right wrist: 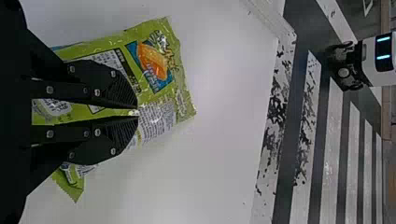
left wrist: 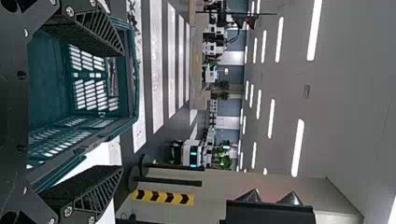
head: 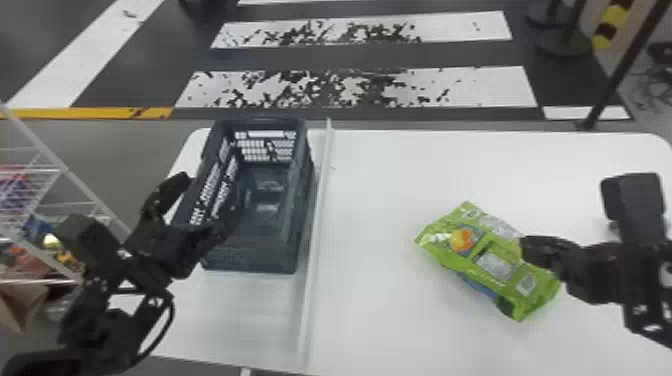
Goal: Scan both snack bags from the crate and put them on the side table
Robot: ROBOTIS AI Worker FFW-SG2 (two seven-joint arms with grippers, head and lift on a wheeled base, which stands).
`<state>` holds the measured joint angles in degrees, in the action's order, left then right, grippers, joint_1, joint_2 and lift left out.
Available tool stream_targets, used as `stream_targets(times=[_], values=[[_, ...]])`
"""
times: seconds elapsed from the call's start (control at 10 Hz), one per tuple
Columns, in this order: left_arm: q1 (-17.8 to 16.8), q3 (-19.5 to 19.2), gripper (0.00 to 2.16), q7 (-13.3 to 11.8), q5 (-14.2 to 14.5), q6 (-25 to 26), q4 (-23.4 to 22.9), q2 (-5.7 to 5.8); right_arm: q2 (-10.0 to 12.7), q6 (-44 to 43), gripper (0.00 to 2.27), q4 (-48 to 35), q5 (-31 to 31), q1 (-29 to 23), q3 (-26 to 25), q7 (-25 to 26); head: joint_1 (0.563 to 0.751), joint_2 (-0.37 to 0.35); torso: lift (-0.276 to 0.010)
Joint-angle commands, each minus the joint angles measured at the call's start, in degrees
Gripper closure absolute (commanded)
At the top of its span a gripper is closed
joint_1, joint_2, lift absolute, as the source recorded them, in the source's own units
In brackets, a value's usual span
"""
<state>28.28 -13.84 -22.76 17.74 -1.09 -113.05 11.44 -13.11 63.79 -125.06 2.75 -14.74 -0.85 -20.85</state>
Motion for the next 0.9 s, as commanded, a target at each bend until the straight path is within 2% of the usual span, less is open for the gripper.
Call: stream_targets(times=[0.0, 0.2, 0.5, 0.6, 0.8], values=[[-0.07, 0.04, 0.14, 0.0, -0.16, 0.0, 0.11, -0.1, 0.1, -3.89, 2.25, 4.74, -0.55, -0.03, -0.11, -0.6, 0.695, 0.104, -0.087], [-0.07, 0.04, 0.14, 0.0, -0.25, 0.0, 0.11, -0.1, 0.01, -6.53, 2.25, 11.16, -3.27, 1.9, 1.12, -0.6, 0.695, 0.091, -0.087], [-0.07, -0.05, 0.14, -0.09, -0.16, 0.0, 0.37, -0.01, 0.54, -9.34, 2.25, 15.73, -6.88, 0.76, 3.49, -0.24, 0.695, 0.078, -0.087], [-0.16, 0.04, 0.14, -0.09, -0.16, 0.0, 0.37, -0.1, 0.72, -10.57, 2.25, 14.94, -6.88, -0.29, 3.31, -0.16, 0.695, 0.08, -0.087], [-0.25, 0.04, 0.14, -0.09, -0.25, 0.0, 0.46, -0.1, 0.89, -9.69, 2.25, 4.48, -5.56, -2.84, 1.64, 0.11, 0.695, 0.089, -0.087]])
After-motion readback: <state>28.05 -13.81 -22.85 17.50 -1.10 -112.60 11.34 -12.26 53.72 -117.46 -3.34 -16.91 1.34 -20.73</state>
